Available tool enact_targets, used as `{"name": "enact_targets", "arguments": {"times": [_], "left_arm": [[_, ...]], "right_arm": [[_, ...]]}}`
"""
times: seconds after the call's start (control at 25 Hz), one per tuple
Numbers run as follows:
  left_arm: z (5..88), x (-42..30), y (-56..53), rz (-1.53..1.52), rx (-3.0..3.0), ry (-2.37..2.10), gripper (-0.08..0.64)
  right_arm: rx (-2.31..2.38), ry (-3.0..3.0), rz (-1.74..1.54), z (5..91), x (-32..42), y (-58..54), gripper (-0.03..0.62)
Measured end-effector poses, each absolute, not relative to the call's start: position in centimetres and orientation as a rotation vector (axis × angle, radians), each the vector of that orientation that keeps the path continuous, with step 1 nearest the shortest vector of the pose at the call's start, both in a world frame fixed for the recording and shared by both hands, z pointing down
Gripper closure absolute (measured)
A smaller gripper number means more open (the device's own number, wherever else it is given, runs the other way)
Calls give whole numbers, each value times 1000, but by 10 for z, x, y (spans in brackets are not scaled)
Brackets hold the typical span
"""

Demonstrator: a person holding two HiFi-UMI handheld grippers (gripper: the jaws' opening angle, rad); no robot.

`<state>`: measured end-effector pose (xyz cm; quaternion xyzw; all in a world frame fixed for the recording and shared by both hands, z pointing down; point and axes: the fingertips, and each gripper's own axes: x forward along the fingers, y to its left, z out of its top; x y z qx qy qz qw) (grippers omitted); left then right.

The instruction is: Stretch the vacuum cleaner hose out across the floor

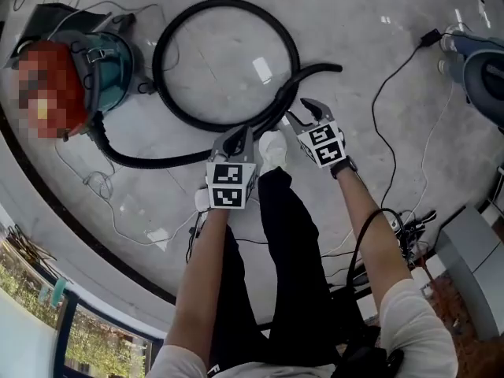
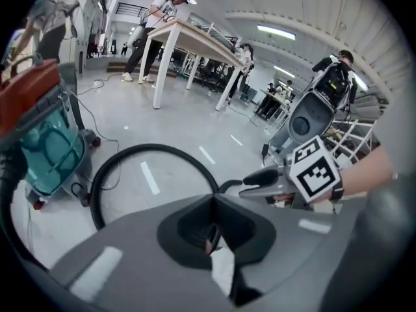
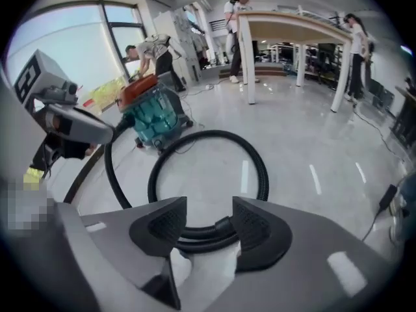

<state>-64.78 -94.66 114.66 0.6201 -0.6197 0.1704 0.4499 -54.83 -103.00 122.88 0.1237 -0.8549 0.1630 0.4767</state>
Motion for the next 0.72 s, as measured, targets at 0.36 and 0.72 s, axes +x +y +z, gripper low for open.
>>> {"name": "enact_targets", "arguments": {"times": [0.36,0.72], "left_arm": [[1262,-635,-947,480,1559,-1424,558],[1297,-646,-935,453,1541,-1420,558]], "right_arm": [[-336,-1735,-504,1382,-532,-1073,304],[-770,-1338,-696,1457,-520,-1074,346]]}}
